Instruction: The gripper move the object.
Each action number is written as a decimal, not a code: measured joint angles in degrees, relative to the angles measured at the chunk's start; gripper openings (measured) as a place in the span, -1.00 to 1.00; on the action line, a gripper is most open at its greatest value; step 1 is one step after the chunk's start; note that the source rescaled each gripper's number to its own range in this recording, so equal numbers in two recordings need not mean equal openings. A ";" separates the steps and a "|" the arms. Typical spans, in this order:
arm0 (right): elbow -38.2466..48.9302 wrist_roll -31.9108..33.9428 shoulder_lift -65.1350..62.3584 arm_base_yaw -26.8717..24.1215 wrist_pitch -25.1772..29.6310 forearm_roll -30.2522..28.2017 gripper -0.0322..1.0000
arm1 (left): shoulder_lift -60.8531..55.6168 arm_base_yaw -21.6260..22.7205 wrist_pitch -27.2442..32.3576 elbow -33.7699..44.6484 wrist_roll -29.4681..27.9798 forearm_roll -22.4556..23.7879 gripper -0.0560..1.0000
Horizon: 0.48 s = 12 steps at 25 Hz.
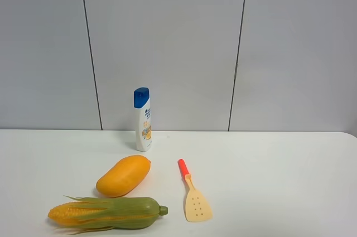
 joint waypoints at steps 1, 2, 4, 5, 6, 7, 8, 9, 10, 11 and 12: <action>1.84 0.68 -1.83 -0.07 0.00 0.21 0.52 | 0.00 0.00 0.00 0.00 0.00 0.00 1.00; 3.55 1.24 -3.27 -0.19 0.08 0.30 0.53 | 0.00 0.00 0.00 0.00 0.00 0.00 1.00; 6.50 1.90 -5.01 -0.19 0.08 0.35 0.54 | 0.00 0.00 0.00 0.00 0.00 0.00 1.00; 8.17 2.08 -5.63 -0.19 0.13 0.50 0.54 | 0.00 0.00 0.00 0.00 0.00 0.00 1.00; 10.01 2.10 -6.17 -0.19 0.13 0.89 0.54 | 0.00 0.00 0.00 0.00 0.00 0.00 1.00; 11.66 2.10 -6.70 -0.19 0.13 1.41 0.54 | 0.00 0.00 0.00 0.00 0.00 0.00 1.00; 13.69 2.10 -7.17 -0.19 0.13 2.04 0.54 | 0.00 0.00 0.00 0.00 0.00 0.00 1.00; 15.80 2.10 -7.84 -0.19 0.13 2.54 0.54 | 0.00 0.00 0.00 0.00 0.00 0.00 1.00; 17.57 2.10 -8.67 -0.19 0.13 2.84 0.54 | 0.00 0.00 0.00 0.00 0.00 0.00 1.00; 19.54 2.10 -9.49 -0.19 0.15 2.90 0.54 | 0.00 0.00 0.00 0.00 0.00 0.00 1.00; 21.36 2.10 -10.57 -0.19 0.05 2.94 0.54 | 0.00 0.00 0.00 0.00 0.00 0.00 1.00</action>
